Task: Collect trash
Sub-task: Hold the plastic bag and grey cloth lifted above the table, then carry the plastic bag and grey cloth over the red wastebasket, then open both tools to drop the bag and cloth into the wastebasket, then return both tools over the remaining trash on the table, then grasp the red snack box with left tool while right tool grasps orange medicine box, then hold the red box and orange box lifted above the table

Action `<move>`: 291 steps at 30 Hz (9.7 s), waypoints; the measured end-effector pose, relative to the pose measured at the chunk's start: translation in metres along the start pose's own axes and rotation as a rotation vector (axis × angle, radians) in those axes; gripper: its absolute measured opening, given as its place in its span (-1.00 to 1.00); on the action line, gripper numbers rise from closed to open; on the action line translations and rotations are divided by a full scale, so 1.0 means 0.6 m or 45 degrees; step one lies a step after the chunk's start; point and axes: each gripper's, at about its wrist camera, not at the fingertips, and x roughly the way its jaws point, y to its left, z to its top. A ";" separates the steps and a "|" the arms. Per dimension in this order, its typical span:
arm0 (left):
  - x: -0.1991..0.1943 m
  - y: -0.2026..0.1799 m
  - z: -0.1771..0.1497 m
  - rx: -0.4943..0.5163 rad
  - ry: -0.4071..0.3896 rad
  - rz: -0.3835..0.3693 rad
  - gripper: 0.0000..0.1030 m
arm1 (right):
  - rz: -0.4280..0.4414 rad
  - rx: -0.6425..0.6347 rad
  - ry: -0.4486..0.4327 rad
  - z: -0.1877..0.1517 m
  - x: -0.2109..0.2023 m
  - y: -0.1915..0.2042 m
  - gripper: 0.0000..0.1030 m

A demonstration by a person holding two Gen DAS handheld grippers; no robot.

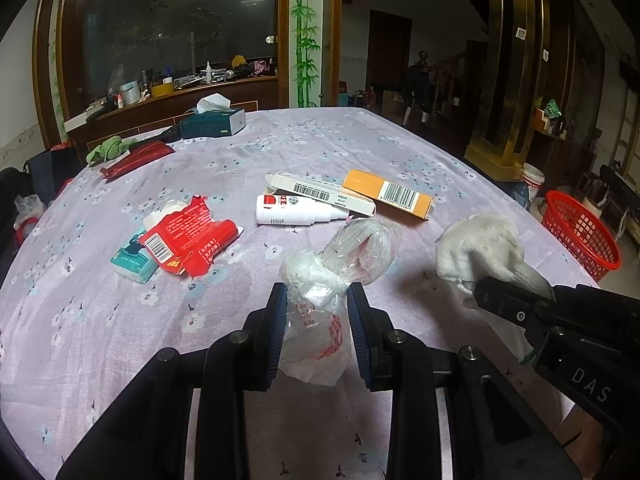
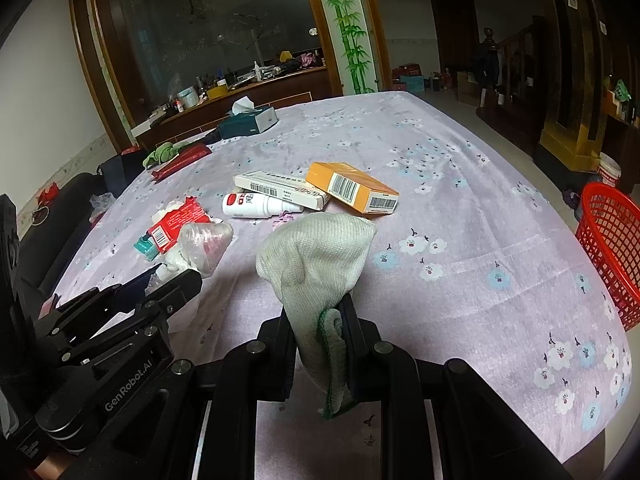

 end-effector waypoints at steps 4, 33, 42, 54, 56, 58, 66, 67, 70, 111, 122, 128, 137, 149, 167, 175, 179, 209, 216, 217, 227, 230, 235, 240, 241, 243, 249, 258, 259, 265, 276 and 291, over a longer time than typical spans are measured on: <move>0.002 -0.002 0.000 0.005 0.003 0.000 -0.44 | 0.000 0.008 -0.001 0.000 -0.001 -0.005 -0.60; -0.002 -0.030 0.042 0.032 0.011 -0.120 -0.44 | -0.019 0.107 -0.046 0.014 -0.029 -0.061 -0.60; -0.008 -0.132 0.093 0.152 -0.007 -0.260 -0.43 | -0.099 0.244 -0.147 0.029 -0.095 -0.155 -0.60; 0.037 -0.378 0.165 0.345 0.094 -0.623 -0.43 | -0.318 0.475 -0.277 0.040 -0.212 -0.351 -0.58; 0.060 -0.425 0.176 0.363 0.123 -0.660 -0.43 | -0.343 0.501 -0.289 0.044 -0.225 -0.379 -0.58; 0.082 -0.459 0.184 0.366 0.154 -0.679 -0.43 | -0.360 0.526 -0.298 0.051 -0.233 -0.406 -0.58; 0.169 -0.570 0.201 0.380 0.255 -0.729 -0.13 | -0.428 0.615 -0.283 0.072 -0.228 -0.504 -0.51; 0.171 -0.572 0.200 0.378 0.264 -0.737 -0.12 | -0.435 0.622 -0.279 0.074 -0.223 -0.517 -0.37; 0.159 -0.569 0.191 0.398 0.241 -0.744 -0.05 | -0.451 0.665 -0.235 0.074 -0.213 -0.545 -0.17; 0.001 -0.092 0.069 0.159 0.123 -0.362 0.26 | -0.130 0.276 0.007 -0.003 -0.064 -0.149 0.10; -0.004 0.050 0.079 0.003 0.101 -0.181 0.26 | -0.061 0.177 0.048 0.002 -0.046 -0.105 0.10; 0.025 0.201 0.110 -0.164 0.116 -0.037 0.26 | -0.049 0.161 0.064 0.003 -0.038 -0.092 0.10; 0.143 0.281 0.126 -0.279 0.300 -0.090 0.22 | -0.028 0.154 0.088 0.000 -0.028 -0.081 0.10; 0.177 0.227 0.104 -0.146 0.375 -0.185 -0.78 | -0.036 0.149 0.093 0.013 -0.023 -0.081 0.10; 0.198 0.173 0.084 -0.144 0.433 -0.297 -0.77 | 0.002 0.107 0.102 0.069 0.009 -0.064 0.10; 0.126 0.169 0.080 -0.170 0.304 -0.293 -0.92 | 0.029 0.043 0.155 0.153 0.086 -0.080 0.10; 0.101 0.164 0.070 -0.165 0.281 -0.310 -0.92 | 0.121 0.076 0.217 0.201 0.158 -0.109 0.21; 0.060 0.126 0.039 -0.168 0.142 -0.209 -0.91 | 0.038 -0.026 0.128 0.115 0.121 -0.030 0.03; -0.011 0.095 0.041 -0.120 -0.067 -0.093 -0.91 | -0.013 -0.020 -0.028 0.057 0.044 0.000 0.03; -0.016 0.091 0.041 -0.114 -0.082 -0.085 -0.91 | -0.022 -0.024 -0.036 0.050 0.038 0.002 0.03; -0.034 0.075 0.033 -0.100 -0.092 -0.001 -0.91 | -0.002 -0.052 -0.063 0.032 0.004 0.017 0.03; -0.039 0.075 0.031 -0.100 -0.095 0.023 -0.91 | 0.004 -0.067 -0.064 0.026 0.000 0.023 0.03; -0.043 0.074 0.029 -0.089 -0.099 0.048 -0.91 | 0.017 -0.096 -0.063 0.024 -0.002 0.033 0.03; -0.040 0.073 0.027 -0.081 -0.093 0.053 -0.91 | 0.018 -0.103 -0.062 0.023 -0.004 0.036 0.04; -0.040 0.073 0.027 -0.079 -0.094 0.053 -0.91 | 0.019 -0.103 -0.062 0.023 -0.005 0.036 0.04; -0.039 0.074 0.027 -0.079 -0.093 0.051 -0.91 | 0.018 -0.105 -0.063 0.022 -0.007 0.038 0.04; -0.039 0.073 0.028 -0.079 -0.094 0.052 -0.91 | 0.021 -0.103 -0.063 0.021 -0.007 0.039 0.04; -0.044 0.068 0.031 -0.065 -0.116 0.048 -0.91 | 0.020 -0.101 -0.073 0.024 -0.010 0.040 0.04; -0.045 0.066 0.031 -0.062 -0.117 0.048 -0.91 | 0.020 -0.099 -0.075 0.024 -0.011 0.040 0.04; -0.046 0.061 0.032 -0.051 -0.118 0.045 -0.91 | 0.021 -0.092 -0.078 0.025 -0.014 0.038 0.04; -0.048 0.054 0.033 -0.039 -0.121 0.045 -0.91 | 0.023 -0.078 -0.081 0.024 -0.020 0.030 0.04; -0.048 0.051 0.035 -0.034 -0.120 0.041 -0.91 | 0.020 -0.065 -0.082 0.025 -0.022 0.021 0.04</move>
